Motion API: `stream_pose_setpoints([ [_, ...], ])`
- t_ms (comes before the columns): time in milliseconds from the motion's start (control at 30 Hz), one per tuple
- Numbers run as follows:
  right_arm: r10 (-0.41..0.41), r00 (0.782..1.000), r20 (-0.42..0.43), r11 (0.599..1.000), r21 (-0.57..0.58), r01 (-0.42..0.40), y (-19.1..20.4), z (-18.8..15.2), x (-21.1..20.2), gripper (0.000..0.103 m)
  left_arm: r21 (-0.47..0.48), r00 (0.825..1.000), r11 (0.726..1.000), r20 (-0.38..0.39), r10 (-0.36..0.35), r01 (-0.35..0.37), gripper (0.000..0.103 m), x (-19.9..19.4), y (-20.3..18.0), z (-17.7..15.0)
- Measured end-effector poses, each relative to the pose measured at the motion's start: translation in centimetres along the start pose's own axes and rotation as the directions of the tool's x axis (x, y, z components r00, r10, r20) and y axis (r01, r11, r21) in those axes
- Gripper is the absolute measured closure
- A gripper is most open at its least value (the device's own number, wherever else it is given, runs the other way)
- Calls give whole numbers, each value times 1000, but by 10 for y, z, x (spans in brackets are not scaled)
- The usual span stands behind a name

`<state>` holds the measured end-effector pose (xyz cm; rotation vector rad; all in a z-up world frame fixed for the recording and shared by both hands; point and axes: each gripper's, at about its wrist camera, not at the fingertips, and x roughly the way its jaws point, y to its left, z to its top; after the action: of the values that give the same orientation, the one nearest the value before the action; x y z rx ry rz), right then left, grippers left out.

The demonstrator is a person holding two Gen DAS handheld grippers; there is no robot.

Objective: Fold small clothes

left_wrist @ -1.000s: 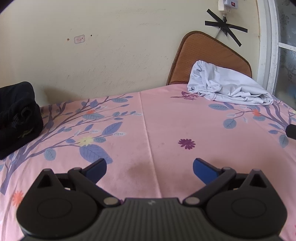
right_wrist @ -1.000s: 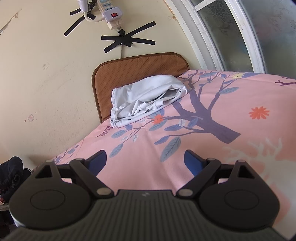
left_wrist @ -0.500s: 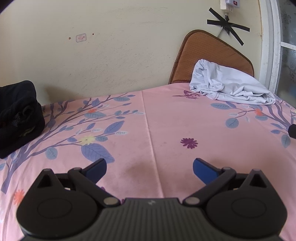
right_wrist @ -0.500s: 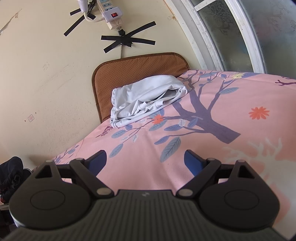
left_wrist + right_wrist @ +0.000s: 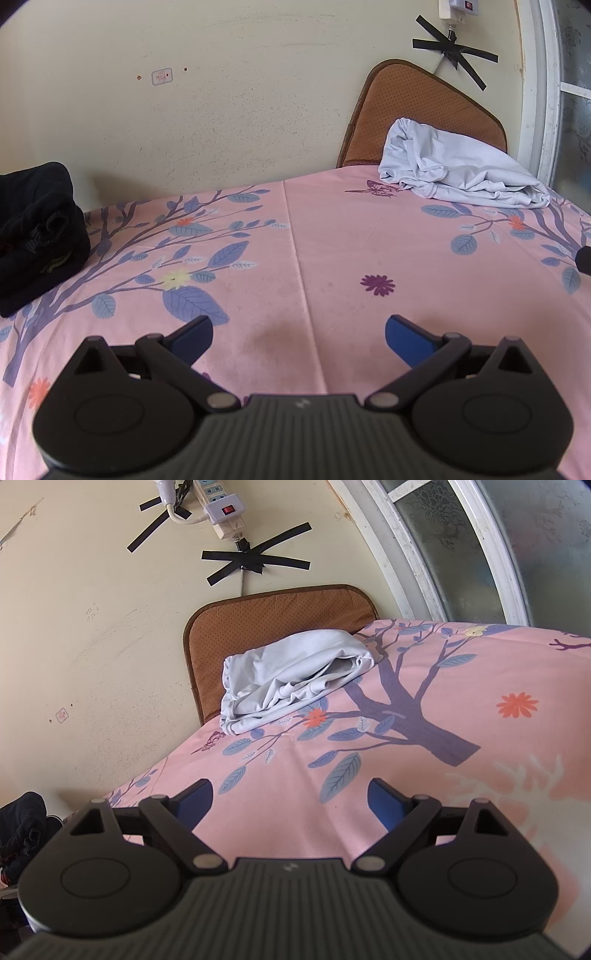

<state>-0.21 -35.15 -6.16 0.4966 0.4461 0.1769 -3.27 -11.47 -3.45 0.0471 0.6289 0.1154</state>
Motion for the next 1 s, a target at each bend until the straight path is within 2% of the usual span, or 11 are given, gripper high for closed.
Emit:
stream_pose_setpoints([
  [1000, -4, 1000, -8, 1000, -7, 4, 2, 0, 0, 10, 1, 1000, 1000, -5, 1, -1, 0, 1, 1, 0],
])
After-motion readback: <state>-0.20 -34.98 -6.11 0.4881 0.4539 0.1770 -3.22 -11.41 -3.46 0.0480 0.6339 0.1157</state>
